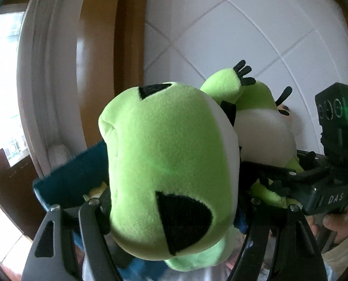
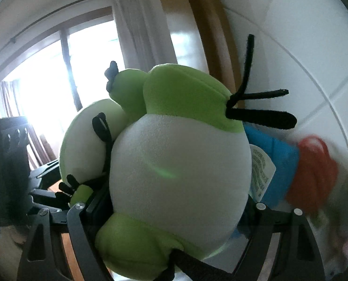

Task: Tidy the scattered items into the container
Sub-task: 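Carry the green frog plush over the blue crate and release it inside, then move both tools back from the crate over the table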

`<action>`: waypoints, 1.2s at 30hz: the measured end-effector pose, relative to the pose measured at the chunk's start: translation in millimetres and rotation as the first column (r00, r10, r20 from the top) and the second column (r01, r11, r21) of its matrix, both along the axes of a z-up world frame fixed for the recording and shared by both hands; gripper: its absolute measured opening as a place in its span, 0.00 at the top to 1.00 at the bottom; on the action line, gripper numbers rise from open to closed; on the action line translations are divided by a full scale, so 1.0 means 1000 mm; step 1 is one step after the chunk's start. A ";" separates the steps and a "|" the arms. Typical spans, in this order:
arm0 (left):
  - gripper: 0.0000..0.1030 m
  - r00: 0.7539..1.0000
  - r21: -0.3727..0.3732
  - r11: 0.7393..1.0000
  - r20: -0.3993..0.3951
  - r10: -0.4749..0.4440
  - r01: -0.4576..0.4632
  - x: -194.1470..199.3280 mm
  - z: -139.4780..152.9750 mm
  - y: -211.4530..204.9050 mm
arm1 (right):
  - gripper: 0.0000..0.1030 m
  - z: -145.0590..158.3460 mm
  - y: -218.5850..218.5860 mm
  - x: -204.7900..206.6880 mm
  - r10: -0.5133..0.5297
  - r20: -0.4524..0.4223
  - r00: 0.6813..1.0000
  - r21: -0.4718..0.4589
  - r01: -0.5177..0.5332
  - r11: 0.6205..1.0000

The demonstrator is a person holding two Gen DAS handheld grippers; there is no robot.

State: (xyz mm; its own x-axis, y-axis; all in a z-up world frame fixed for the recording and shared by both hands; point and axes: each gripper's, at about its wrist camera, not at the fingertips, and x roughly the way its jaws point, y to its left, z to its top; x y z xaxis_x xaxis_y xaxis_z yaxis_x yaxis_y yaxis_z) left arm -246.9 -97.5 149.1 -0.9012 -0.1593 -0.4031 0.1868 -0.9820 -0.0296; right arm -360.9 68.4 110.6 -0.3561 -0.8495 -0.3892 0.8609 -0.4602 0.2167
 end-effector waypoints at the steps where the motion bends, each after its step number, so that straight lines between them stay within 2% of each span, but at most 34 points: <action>1: 0.28 1.000 -0.004 1.000 -0.001 -0.002 0.002 -0.010 0.007 -0.014 | 0.17 0.005 -0.014 -0.010 -0.007 -0.005 1.000 -0.006 0.007 1.000; 5: 0.28 0.999 -0.040 0.998 0.023 -0.042 0.043 -0.071 0.028 -0.079 | 0.17 0.021 -0.067 -0.053 -0.042 -0.010 0.999 -0.028 0.041 0.999; 9: 0.28 0.992 -0.048 0.993 0.071 -0.108 0.112 -0.138 0.032 -0.126 | 0.17 0.021 -0.110 -0.109 -0.127 0.020 0.992 -0.025 0.127 0.992; 11: 0.27 0.984 -0.036 0.987 0.101 -0.150 0.154 -0.174 0.030 -0.143 | 0.17 0.018 -0.116 -0.134 -0.167 0.042 0.985 -0.010 0.168 0.986; 16: 0.27 0.954 0.033 0.970 0.176 -0.244 0.242 -0.251 0.005 -0.168 | 0.17 0.004 -0.136 -0.200 -0.265 0.121 0.957 0.052 0.260 0.964; 20: 0.21 0.912 0.100 0.956 0.289 -0.293 0.275 -0.299 -0.038 -0.174 | 0.10 -0.039 -0.144 -0.244 -0.317 0.262 0.912 0.127 0.293 0.948; 23: 0.10 0.884 0.100 0.961 0.378 -0.276 0.257 -0.327 -0.077 -0.177 | 0.03 -0.078 -0.148 -0.269 -0.352 0.350 0.868 0.195 0.300 0.934; 26: 0.09 0.859 0.014 0.971 0.464 -0.216 0.237 -0.345 -0.114 -0.177 | 0.00 -0.111 -0.149 -0.286 -0.406 0.393 0.825 0.264 0.322 0.909; 28: 0.09 0.846 0.013 0.972 0.489 -0.213 0.236 -0.351 -0.133 -0.181 | 0.00 -0.125 -0.147 -0.292 -0.442 0.402 0.802 0.313 0.334 0.889; 29: 0.09 0.842 0.018 0.971 0.494 -0.215 0.238 -0.351 -0.139 -0.181 | 0.00 -0.129 -0.147 -0.293 -0.460 0.380 0.802 0.341 0.340 0.876; 31: 0.05 0.838 0.015 0.971 0.502 -0.215 0.240 -0.348 -0.148 -0.184 | 0.00 -0.132 -0.149 -0.290 -0.457 0.379 0.805 0.345 0.335 0.877; 33: 0.03 0.836 0.010 0.972 0.507 -0.207 0.235 -0.349 -0.151 -0.211 | 0.00 -0.126 -0.149 -0.290 -0.460 0.373 0.806 0.348 0.337 0.875; 36: 0.03 0.839 0.036 0.975 0.503 -0.207 0.219 -0.336 -0.145 -0.217 | 0.00 -0.108 -0.157 -0.278 -0.460 0.336 0.822 0.367 0.336 0.868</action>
